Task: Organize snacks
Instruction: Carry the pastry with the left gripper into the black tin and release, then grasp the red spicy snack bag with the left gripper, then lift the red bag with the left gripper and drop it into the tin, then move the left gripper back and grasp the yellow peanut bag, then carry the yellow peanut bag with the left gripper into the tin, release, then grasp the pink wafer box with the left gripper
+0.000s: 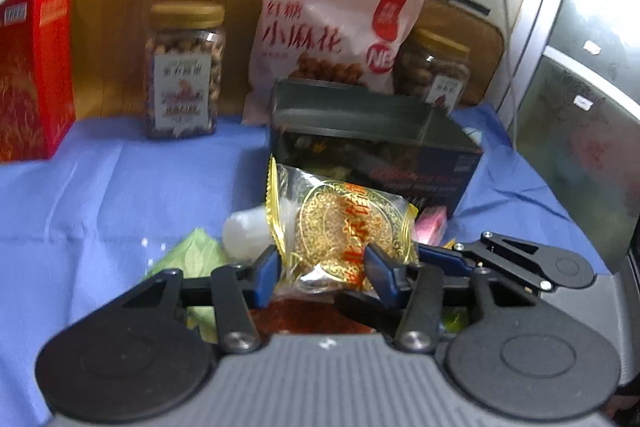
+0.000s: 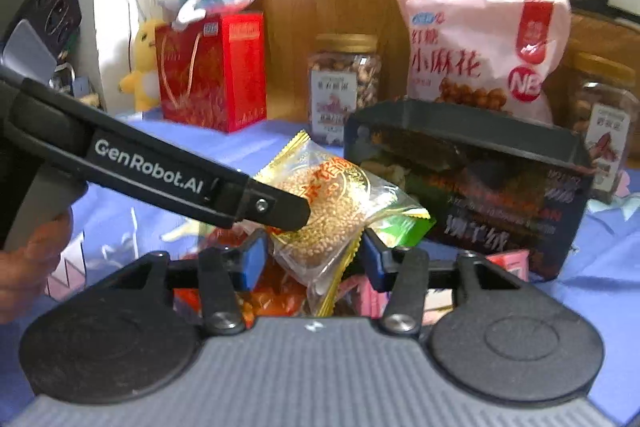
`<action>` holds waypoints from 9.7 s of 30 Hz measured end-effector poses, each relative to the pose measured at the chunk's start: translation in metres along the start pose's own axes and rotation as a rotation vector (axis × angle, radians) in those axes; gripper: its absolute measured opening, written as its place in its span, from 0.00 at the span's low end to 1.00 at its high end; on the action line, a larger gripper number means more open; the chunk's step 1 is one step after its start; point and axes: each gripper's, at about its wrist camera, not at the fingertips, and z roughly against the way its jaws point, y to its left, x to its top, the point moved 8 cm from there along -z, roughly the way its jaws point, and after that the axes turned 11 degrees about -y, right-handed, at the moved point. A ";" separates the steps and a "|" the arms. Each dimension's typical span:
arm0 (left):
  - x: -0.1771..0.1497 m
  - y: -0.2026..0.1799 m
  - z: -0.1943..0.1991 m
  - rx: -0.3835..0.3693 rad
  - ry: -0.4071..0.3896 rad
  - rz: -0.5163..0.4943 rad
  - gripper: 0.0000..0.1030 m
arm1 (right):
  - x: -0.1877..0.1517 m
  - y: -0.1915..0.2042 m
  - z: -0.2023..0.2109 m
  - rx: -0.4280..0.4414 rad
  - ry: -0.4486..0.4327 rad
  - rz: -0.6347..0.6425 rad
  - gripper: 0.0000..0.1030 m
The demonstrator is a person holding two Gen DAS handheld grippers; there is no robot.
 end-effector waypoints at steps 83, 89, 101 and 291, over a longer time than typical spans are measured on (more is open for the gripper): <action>-0.056 0.033 0.016 -0.003 0.091 0.111 0.52 | -0.036 0.041 -0.006 -0.043 0.144 0.094 0.67; -0.054 0.037 0.033 -0.008 0.069 0.122 0.35 | -0.034 0.053 -0.003 -0.040 0.110 0.158 0.50; -0.060 0.029 0.068 -0.026 0.048 0.128 0.13 | -0.038 0.093 0.012 0.037 0.058 0.292 0.22; -0.024 -0.030 -0.035 -0.042 0.110 0.023 0.42 | -0.008 -0.148 0.030 -0.243 -0.011 -0.395 0.51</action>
